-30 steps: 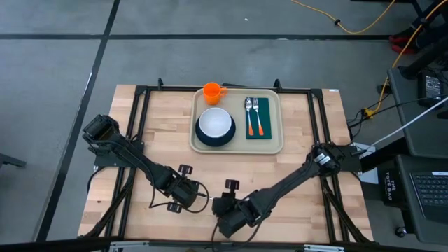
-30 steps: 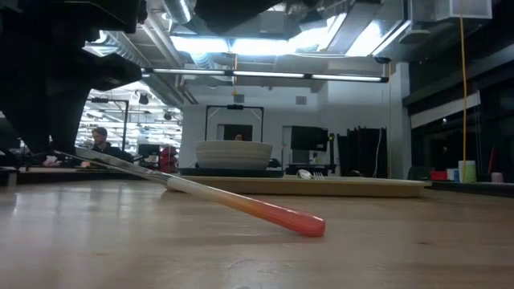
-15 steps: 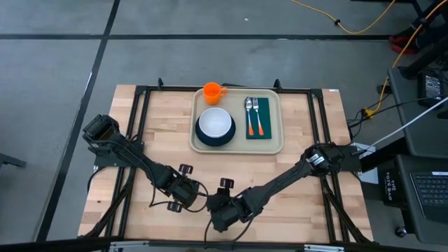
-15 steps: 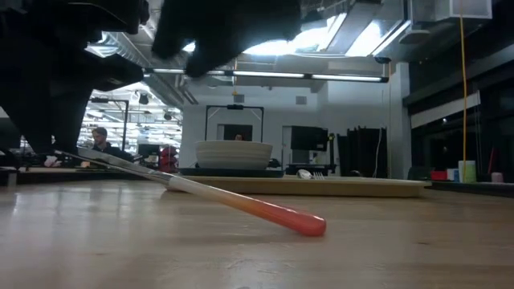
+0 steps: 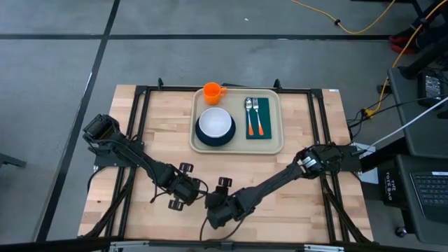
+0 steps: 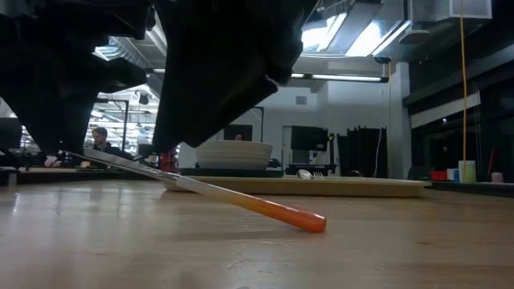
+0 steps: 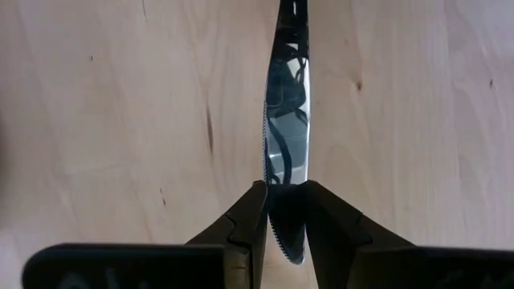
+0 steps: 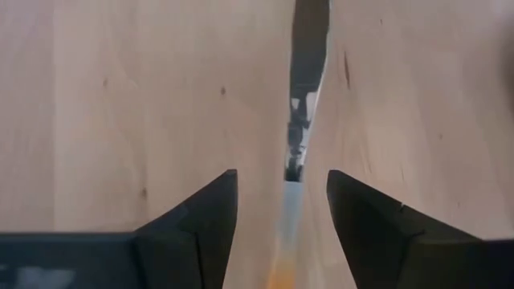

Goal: Set up tray
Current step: Put the orange knife on the dark green napkin on the gray tray

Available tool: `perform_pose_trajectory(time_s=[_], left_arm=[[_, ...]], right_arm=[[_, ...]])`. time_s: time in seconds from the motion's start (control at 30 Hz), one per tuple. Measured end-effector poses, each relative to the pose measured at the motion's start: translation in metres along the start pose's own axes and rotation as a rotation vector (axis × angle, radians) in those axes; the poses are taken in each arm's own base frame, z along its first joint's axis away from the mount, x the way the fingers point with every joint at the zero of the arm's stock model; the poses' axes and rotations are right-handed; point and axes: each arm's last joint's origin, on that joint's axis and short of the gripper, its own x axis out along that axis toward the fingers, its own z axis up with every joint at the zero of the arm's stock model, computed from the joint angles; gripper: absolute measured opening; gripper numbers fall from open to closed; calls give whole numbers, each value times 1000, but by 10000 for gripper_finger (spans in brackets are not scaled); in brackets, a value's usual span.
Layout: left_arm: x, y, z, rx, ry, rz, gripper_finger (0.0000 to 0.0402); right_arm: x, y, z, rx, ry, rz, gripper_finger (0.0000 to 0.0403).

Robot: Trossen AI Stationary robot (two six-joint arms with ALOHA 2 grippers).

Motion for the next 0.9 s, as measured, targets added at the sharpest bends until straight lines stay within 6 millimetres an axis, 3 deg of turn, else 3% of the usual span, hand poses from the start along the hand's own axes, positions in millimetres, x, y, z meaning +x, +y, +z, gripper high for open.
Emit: perform_pose_trajectory(time_s=[0.43, 0.9], left_arm=[[0, -1, 0, 5, -5, -6, 63], [0, -1, 0, 4, -5, -6, 63]], right_arm=[[14, -5, -10, 33, 42, -18, 197], [23, -10, -5, 61, 20, 5, 197]])
